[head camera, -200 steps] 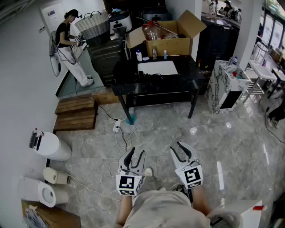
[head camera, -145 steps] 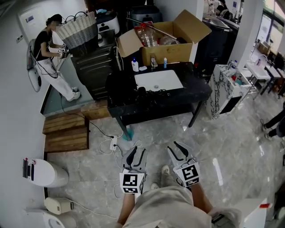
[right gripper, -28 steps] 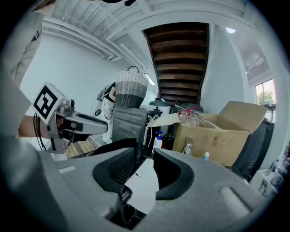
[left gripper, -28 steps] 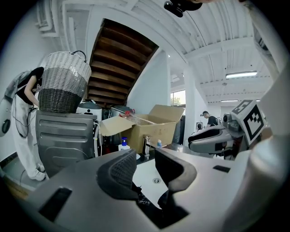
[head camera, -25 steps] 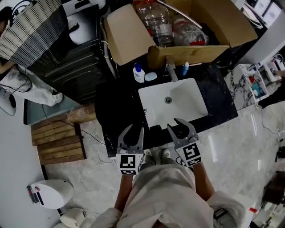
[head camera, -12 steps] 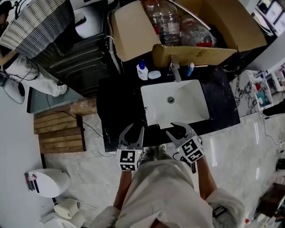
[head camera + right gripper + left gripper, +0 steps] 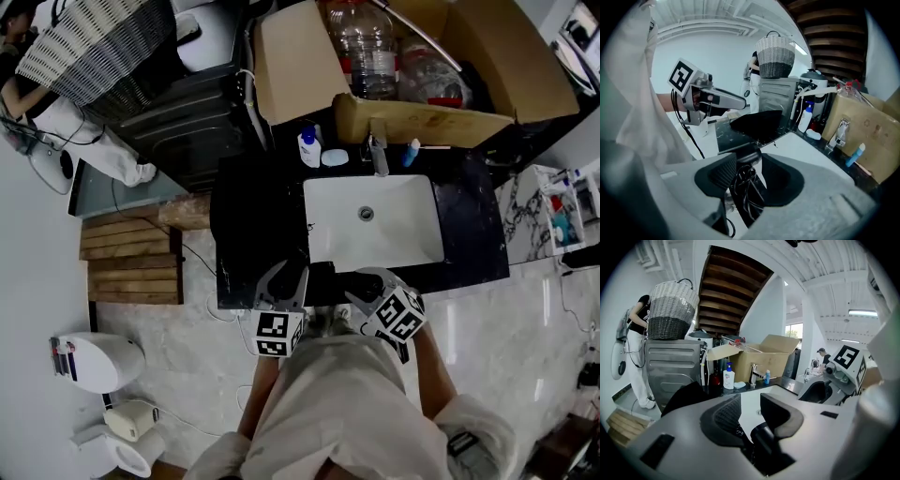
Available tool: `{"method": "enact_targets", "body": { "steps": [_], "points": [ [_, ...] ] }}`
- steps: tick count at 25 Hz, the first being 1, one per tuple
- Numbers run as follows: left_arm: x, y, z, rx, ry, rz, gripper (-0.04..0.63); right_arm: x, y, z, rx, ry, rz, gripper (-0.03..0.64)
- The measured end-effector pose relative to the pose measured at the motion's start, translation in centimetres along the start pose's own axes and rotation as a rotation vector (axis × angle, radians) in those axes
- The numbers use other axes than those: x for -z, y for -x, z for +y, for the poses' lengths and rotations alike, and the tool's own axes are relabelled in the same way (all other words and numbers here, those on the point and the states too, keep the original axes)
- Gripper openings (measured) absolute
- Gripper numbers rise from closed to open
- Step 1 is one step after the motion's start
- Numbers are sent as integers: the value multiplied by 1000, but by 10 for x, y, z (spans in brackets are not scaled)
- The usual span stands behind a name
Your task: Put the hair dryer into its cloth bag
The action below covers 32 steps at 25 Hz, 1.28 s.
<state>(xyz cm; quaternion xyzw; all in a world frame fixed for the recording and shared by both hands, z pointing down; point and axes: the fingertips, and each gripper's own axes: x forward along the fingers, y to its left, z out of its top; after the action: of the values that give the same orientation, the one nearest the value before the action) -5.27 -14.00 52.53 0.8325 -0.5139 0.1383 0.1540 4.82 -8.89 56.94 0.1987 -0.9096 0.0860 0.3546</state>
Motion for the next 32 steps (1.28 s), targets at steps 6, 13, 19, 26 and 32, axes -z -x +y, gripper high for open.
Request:
{"method": "enact_targets", "body": {
  "steps": [6,13,19,26,32],
  "points": [
    [1,1,-6,-32,0,8,126,16,-10,12,-102,100,74,197],
    [0,0,-10,-81,2,6,126,38,-19,15,-176,189,146,253],
    [1,0,-13,-118,8,7,126,55,-30,14,-217,260,205,284],
    [4,2,-17,-176,20,23,126,71,-43,13,-259,325,226,295],
    [7,2,-18,-218,25,39,126,83,-58,13,-293,368,219,295]
  ]
}}
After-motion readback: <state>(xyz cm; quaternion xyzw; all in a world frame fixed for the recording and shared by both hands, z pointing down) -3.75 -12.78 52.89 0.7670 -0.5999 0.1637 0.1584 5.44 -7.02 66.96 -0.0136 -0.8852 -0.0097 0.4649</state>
